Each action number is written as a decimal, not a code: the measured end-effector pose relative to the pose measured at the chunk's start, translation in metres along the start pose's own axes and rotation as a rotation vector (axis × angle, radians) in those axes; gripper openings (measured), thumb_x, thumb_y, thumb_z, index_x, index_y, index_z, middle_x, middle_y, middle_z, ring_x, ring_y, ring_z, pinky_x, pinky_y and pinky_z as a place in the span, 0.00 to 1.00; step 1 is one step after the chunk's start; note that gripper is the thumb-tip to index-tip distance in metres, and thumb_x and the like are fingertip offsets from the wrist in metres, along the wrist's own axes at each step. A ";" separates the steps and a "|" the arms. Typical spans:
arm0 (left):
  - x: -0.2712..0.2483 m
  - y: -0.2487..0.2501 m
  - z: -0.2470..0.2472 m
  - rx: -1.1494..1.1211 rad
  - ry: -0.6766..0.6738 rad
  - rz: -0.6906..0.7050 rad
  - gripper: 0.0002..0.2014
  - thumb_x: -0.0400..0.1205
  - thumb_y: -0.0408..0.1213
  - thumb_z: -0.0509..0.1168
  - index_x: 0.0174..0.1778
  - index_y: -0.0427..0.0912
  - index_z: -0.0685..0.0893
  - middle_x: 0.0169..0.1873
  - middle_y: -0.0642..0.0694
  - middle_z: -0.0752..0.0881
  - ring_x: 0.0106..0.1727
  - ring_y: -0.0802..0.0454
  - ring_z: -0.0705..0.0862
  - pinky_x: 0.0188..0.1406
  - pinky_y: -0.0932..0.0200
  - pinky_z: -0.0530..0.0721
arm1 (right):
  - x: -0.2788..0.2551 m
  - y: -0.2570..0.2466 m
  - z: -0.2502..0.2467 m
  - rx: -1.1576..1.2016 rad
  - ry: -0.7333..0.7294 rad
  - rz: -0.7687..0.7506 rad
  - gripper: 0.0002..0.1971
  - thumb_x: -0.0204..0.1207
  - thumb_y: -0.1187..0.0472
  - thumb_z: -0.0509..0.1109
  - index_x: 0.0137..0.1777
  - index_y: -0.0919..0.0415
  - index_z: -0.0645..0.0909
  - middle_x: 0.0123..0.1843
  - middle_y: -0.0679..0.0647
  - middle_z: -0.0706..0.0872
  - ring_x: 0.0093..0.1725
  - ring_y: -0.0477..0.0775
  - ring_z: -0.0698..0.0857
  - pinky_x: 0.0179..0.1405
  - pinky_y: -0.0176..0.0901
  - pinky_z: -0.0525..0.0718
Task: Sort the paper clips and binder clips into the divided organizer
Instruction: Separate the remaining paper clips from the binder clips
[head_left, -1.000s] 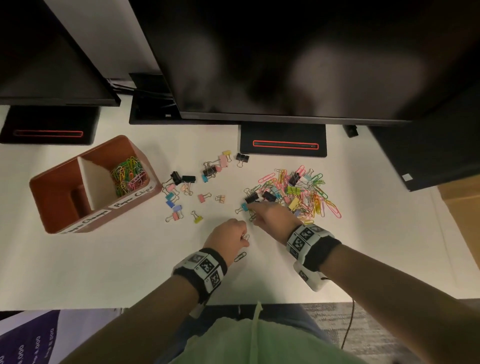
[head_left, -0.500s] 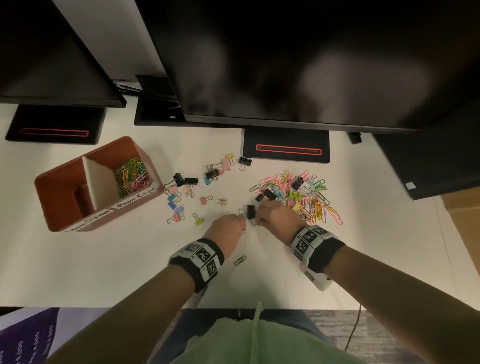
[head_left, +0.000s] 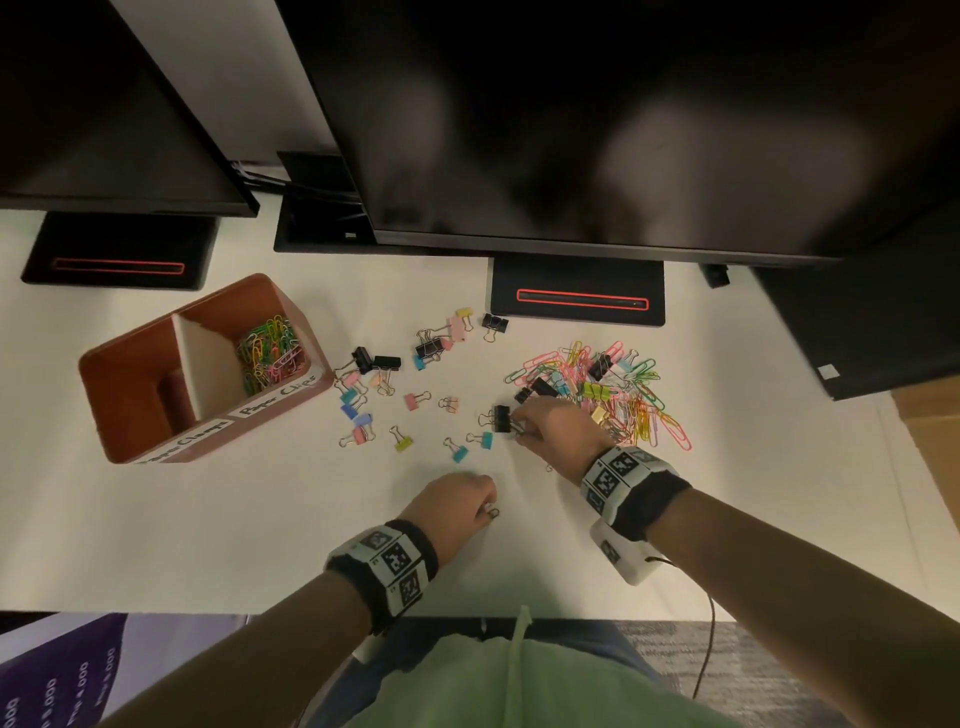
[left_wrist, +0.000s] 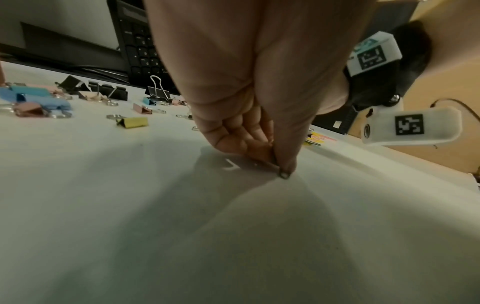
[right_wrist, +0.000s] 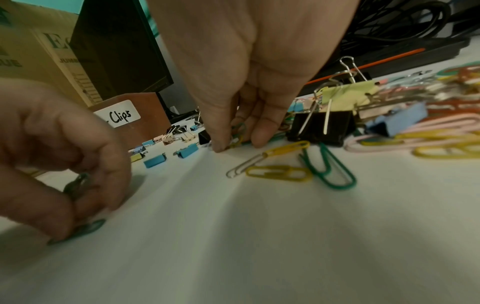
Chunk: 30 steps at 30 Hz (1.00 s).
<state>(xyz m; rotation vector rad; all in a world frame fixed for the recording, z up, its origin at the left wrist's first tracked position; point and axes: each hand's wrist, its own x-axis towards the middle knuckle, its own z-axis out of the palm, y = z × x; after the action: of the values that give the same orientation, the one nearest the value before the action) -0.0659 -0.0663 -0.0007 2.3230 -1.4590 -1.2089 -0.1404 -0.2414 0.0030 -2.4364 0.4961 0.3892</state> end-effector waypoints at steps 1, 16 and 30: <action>0.001 0.001 0.000 0.033 0.016 0.010 0.10 0.83 0.38 0.58 0.57 0.41 0.79 0.53 0.43 0.82 0.53 0.49 0.80 0.54 0.60 0.75 | 0.002 -0.002 -0.001 0.002 0.006 -0.002 0.10 0.78 0.63 0.66 0.57 0.62 0.81 0.53 0.56 0.84 0.51 0.55 0.82 0.49 0.40 0.78; 0.009 -0.002 -0.013 0.003 0.011 0.016 0.06 0.82 0.34 0.58 0.52 0.39 0.79 0.50 0.42 0.82 0.50 0.48 0.79 0.51 0.61 0.75 | 0.003 0.001 -0.021 -0.036 0.030 -0.040 0.09 0.80 0.61 0.64 0.54 0.62 0.84 0.50 0.57 0.87 0.51 0.57 0.83 0.53 0.49 0.82; -0.058 -0.132 -0.194 -0.273 0.659 -0.477 0.03 0.75 0.36 0.71 0.39 0.46 0.83 0.36 0.51 0.85 0.40 0.54 0.83 0.45 0.60 0.79 | 0.121 -0.197 -0.054 0.062 0.104 -0.338 0.09 0.77 0.61 0.66 0.54 0.62 0.84 0.53 0.59 0.84 0.52 0.58 0.82 0.56 0.48 0.80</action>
<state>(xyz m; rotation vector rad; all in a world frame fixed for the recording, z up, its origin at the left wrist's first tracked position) 0.1481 -0.0049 0.0941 2.5707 -0.5129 -0.5497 0.0614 -0.1600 0.0982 -2.4294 0.1299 0.1035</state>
